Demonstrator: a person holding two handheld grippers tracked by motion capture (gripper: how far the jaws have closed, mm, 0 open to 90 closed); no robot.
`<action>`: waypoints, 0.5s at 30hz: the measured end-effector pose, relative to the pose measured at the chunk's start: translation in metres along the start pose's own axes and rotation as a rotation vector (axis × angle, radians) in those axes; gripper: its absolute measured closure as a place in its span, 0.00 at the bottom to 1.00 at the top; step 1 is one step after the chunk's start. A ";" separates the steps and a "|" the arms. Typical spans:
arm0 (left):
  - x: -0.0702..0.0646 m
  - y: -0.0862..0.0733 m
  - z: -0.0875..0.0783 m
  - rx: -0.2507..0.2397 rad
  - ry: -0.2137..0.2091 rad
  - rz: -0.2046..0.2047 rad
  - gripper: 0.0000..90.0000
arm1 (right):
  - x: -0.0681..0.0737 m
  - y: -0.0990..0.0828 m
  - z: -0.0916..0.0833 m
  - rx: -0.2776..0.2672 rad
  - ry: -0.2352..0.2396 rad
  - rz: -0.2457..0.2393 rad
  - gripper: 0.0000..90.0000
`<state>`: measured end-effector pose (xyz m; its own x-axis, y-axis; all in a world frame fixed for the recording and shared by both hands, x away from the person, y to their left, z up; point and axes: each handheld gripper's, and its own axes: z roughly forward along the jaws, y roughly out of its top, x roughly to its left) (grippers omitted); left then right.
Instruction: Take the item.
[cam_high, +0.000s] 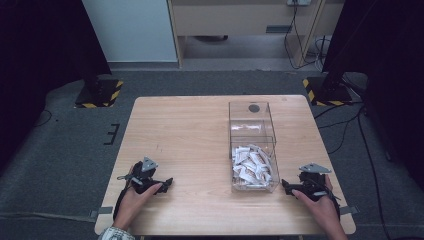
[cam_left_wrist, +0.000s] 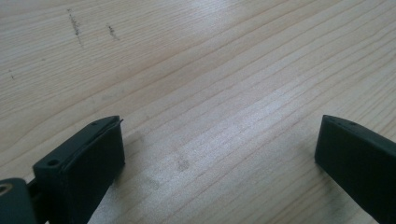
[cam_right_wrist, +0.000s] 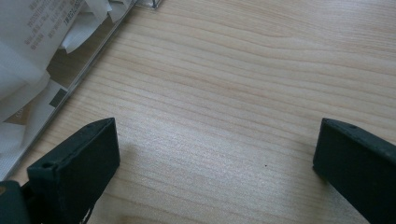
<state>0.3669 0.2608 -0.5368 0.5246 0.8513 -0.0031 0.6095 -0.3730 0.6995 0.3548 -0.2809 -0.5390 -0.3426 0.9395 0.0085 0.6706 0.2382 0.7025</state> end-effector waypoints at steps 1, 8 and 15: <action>0.000 0.000 0.000 0.000 0.000 0.000 0.01 | 0.000 0.000 0.000 0.000 0.000 0.000 0.01; -0.001 0.004 -0.004 -0.013 -0.030 -0.018 0.03 | 0.000 0.000 0.000 0.000 0.001 0.000 0.01; -0.007 0.010 -0.018 -0.044 -0.048 0.004 0.04 | 0.000 0.000 0.000 0.000 0.001 0.000 0.01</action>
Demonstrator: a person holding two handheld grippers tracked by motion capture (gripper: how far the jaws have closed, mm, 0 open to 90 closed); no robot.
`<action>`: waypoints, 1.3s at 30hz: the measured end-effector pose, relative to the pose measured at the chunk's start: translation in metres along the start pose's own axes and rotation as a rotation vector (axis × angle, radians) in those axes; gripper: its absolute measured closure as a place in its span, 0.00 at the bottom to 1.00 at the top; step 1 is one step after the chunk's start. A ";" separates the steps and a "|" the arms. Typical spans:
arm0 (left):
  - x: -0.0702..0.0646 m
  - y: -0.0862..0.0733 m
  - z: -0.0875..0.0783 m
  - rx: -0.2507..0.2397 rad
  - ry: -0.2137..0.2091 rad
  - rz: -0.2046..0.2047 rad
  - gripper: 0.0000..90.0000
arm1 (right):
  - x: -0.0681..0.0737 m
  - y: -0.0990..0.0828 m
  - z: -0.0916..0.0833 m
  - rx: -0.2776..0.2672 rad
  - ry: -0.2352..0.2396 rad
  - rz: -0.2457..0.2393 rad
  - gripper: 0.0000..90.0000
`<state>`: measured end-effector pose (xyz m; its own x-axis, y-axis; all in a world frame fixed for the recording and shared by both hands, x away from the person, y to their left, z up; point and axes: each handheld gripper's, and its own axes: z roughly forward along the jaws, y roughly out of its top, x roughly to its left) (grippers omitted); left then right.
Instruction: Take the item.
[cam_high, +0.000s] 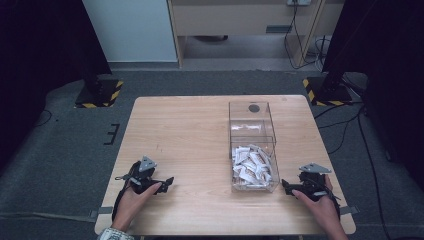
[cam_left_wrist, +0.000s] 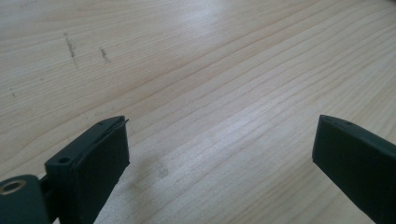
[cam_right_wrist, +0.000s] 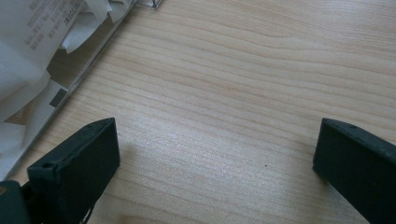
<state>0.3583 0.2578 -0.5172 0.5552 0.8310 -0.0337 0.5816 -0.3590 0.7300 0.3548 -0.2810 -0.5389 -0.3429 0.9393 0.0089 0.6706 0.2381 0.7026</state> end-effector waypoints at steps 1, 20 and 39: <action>-0.001 0.001 -0.001 0.001 -0.001 0.010 0.04 | 0.000 0.000 0.000 0.000 0.000 0.000 0.01; -0.027 0.026 0.006 0.029 -0.052 0.142 0.05 | -0.001 0.001 0.001 -0.003 0.001 -0.008 0.01; -0.035 0.059 0.009 0.012 -0.097 0.174 0.04 | -0.001 0.001 0.001 -0.003 0.002 -0.008 0.01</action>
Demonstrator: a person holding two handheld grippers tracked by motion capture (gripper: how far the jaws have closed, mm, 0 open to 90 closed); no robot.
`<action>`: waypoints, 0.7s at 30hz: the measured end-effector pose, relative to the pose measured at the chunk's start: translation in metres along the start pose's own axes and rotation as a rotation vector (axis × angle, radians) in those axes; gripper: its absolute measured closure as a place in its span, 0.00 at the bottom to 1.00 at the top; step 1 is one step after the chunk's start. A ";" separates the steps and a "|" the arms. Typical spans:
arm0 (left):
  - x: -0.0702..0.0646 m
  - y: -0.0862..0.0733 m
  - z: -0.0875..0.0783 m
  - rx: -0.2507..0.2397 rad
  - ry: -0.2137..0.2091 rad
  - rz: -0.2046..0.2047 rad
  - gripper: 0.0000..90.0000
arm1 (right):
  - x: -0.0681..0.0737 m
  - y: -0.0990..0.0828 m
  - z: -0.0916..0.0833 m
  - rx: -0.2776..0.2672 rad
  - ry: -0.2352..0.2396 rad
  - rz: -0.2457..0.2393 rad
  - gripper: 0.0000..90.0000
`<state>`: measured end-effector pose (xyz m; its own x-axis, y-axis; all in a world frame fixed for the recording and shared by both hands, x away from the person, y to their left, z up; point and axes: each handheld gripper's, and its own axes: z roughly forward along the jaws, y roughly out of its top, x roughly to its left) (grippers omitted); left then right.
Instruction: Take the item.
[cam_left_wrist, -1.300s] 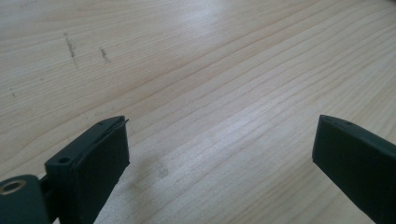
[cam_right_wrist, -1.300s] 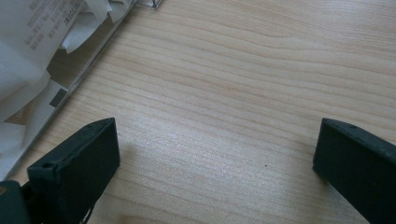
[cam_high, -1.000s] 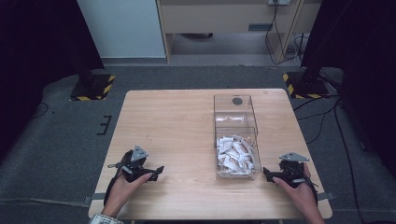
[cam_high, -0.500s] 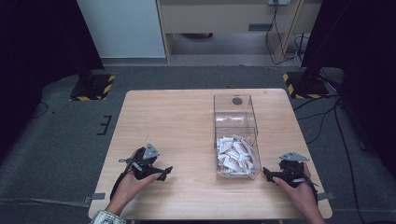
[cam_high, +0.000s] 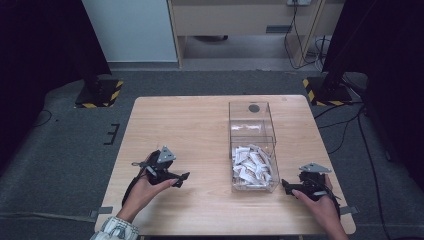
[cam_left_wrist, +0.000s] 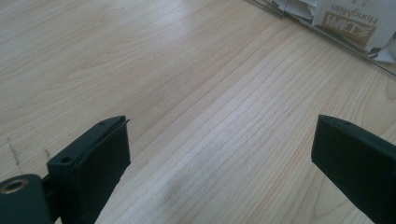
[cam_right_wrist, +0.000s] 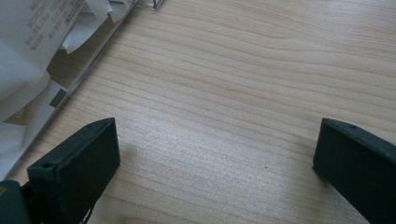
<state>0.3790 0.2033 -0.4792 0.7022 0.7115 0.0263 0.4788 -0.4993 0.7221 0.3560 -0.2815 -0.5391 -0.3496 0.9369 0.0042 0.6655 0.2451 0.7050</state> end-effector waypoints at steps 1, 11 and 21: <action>-0.001 0.002 0.000 0.001 -0.001 0.005 0.04 | 0.000 0.000 0.000 0.000 0.000 0.000 0.01; -0.016 0.019 0.014 0.037 -0.043 0.046 0.05 | 0.000 0.000 0.000 0.000 0.000 0.001 0.01; -0.027 0.040 0.020 0.026 -0.057 0.085 0.05 | 0.000 0.000 0.000 0.000 0.000 0.000 0.01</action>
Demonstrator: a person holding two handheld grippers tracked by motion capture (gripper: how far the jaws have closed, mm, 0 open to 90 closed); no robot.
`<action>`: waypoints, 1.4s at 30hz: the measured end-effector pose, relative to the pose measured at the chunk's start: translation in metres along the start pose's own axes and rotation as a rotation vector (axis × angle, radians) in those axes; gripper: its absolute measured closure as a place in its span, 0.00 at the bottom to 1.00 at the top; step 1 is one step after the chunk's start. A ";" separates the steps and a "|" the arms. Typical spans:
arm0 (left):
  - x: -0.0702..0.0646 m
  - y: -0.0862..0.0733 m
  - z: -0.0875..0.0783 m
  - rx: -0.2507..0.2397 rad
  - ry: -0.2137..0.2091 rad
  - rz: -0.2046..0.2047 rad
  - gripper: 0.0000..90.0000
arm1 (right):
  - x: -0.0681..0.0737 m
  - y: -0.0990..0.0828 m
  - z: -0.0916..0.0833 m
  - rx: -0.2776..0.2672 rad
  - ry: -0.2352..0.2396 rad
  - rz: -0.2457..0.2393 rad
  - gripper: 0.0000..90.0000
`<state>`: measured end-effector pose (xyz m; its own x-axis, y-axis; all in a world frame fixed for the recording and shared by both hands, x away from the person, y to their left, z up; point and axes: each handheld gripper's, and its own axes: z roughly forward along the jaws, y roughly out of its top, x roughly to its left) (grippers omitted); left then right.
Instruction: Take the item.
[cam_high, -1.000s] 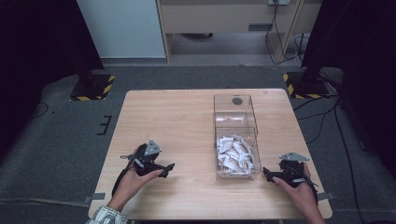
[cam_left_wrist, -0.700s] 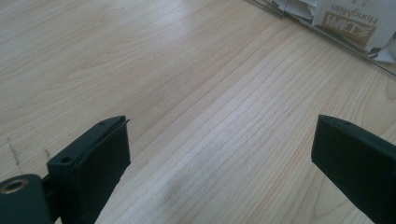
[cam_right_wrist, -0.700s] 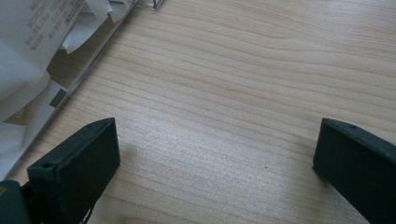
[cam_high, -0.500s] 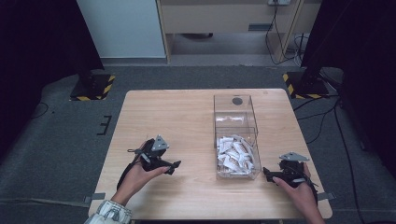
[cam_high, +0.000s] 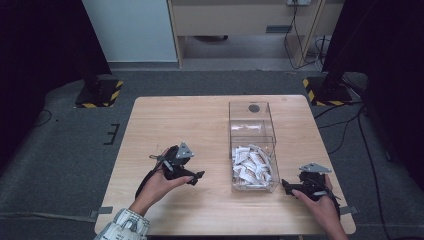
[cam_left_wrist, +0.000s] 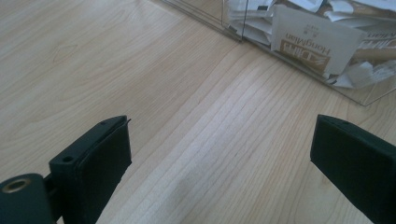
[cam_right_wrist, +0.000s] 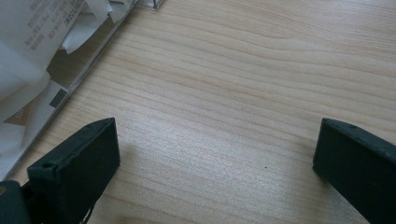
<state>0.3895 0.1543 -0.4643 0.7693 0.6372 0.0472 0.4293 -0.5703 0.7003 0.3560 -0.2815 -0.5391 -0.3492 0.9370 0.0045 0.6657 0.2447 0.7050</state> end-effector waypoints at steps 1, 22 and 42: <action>-0.001 0.002 0.000 -0.002 0.000 0.001 0.05 | 0.000 0.000 0.000 0.000 0.000 0.000 0.01; -0.010 0.044 0.005 -0.032 -0.025 0.038 0.06 | 0.000 0.000 0.000 0.000 0.000 0.000 0.01; -0.012 0.072 -0.005 -0.092 -0.042 0.061 0.16 | 0.000 0.000 0.000 0.000 0.000 0.000 0.01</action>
<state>0.4088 0.1084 -0.4114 0.8125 0.5795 0.0635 0.3374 -0.5563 0.7594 0.3560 -0.2816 -0.5391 -0.3497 0.9369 0.0043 0.6653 0.2451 0.7052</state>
